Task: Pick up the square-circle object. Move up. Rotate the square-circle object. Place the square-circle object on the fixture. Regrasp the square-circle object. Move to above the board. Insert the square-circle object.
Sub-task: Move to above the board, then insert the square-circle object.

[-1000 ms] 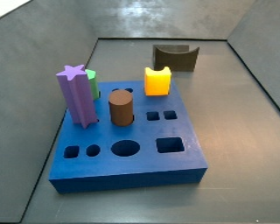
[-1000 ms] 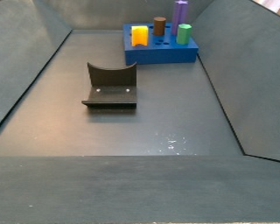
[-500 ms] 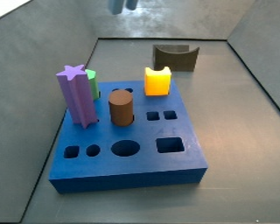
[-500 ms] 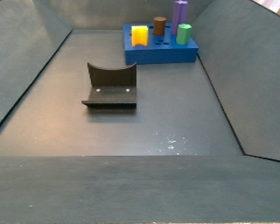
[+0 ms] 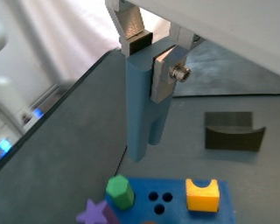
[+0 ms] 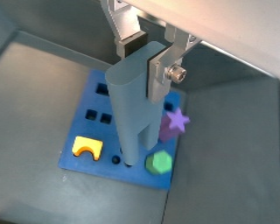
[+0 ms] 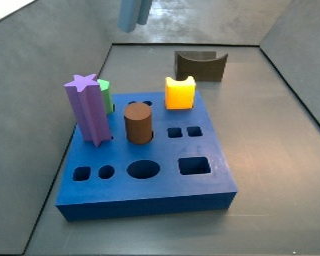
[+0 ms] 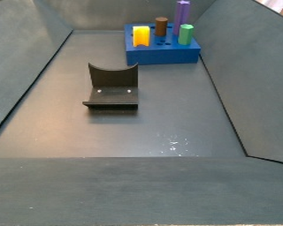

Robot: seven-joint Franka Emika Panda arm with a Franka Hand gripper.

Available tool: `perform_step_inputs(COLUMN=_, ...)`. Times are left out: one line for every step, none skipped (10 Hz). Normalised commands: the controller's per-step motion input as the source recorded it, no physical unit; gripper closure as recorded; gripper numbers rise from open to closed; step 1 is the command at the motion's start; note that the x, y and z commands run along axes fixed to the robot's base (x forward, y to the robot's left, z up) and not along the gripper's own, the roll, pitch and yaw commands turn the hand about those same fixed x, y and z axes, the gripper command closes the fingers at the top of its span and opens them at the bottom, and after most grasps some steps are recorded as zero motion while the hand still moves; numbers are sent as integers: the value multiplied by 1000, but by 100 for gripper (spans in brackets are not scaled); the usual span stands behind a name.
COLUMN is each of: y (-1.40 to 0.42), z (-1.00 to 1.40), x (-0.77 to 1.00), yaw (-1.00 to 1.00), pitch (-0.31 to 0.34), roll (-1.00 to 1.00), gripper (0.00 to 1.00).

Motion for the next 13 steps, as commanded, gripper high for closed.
perform_step_inputs(y=25, z=-2, x=-91, yaw=1000, pitch=-414, roll=-360, gripper=100)
perform_step_inputs(y=28, z=-8, x=-93, yaw=1000, pitch=-462, roll=-342, gripper=100)
perform_step_inputs(y=24, z=-1, x=-85, yaw=1000, pitch=-524, roll=-315, gripper=100)
perform_step_inputs(y=18, z=-5, x=-75, yaw=1000, pitch=-599, roll=-283, gripper=100)
perform_step_inputs(y=18, z=-5, x=-70, yaw=885, pitch=-567, roll=-235, gripper=100)
perform_step_inputs(y=15, z=-2, x=-66, yaw=526, pitch=-395, roll=-133, gripper=100)
perform_step_inputs(y=15, z=-1, x=-51, yaw=321, pitch=-270, roll=-82, gripper=100)
perform_step_inputs(y=-203, z=-151, x=0, yaw=-871, pitch=-171, roll=-106, gripper=100)
perform_step_inputs(y=-151, z=-126, x=0, yaw=-920, pitch=-144, roll=-101, gripper=100)
perform_step_inputs(y=-160, z=-131, x=0, yaw=-914, pitch=-147, roll=-97, gripper=100)
perform_step_inputs(y=-246, z=-146, x=0, yaw=-863, pitch=-141, roll=-73, gripper=100)
perform_step_inputs(y=-240, z=-134, x=0, yaw=-877, pitch=-140, roll=-71, gripper=100)
perform_step_inputs(y=-246, z=-140, x=0, yaw=-880, pitch=-139, roll=-63, gripper=100)
